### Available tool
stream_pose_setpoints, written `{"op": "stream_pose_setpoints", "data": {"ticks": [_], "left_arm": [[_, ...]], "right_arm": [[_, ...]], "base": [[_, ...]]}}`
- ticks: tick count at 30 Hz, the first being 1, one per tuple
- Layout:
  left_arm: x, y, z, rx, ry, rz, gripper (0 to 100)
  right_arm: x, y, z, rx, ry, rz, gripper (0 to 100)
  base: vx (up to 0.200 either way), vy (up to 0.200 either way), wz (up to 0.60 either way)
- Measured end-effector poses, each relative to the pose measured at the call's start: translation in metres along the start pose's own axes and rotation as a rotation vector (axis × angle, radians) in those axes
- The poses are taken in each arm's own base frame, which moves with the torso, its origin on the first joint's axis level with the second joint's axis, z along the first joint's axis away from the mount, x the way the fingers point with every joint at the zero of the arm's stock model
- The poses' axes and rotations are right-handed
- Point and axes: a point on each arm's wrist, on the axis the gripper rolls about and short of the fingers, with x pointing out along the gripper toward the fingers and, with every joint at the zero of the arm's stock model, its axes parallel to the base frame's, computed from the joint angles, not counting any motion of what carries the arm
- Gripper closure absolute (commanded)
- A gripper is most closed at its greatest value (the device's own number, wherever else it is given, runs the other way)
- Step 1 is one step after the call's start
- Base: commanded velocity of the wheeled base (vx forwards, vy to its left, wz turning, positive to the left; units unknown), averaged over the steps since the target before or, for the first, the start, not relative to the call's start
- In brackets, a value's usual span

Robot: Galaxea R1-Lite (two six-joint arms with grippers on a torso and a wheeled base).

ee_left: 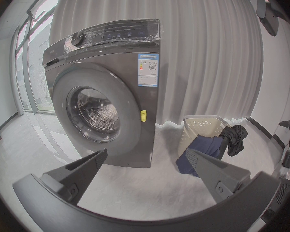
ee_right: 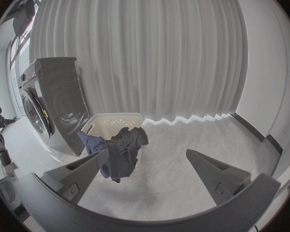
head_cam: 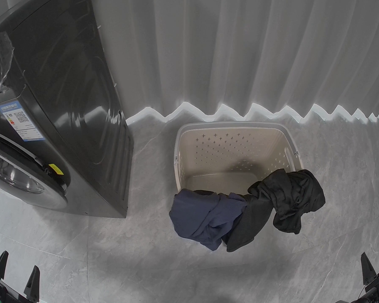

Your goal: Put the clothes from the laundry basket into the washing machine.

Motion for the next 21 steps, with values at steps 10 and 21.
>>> {"op": "stream_pose_setpoints", "data": {"ticks": [10, 21], "left_arm": [[0.0000, 0.0000, 0.0000, 0.000, 0.000, 0.000, 0], [0.0000, 0.0000, 0.0000, 0.000, 0.000, 0.002, 0]], "right_arm": [[0.0000, 0.0000, 0.0000, 0.000, 0.000, 0.000, 0], [0.0000, 0.0000, 0.0000, 0.000, 0.000, 0.001, 0]], "base": [[0.000, 0.200, 0.00], [0.000, 0.182, 0.00]]}}
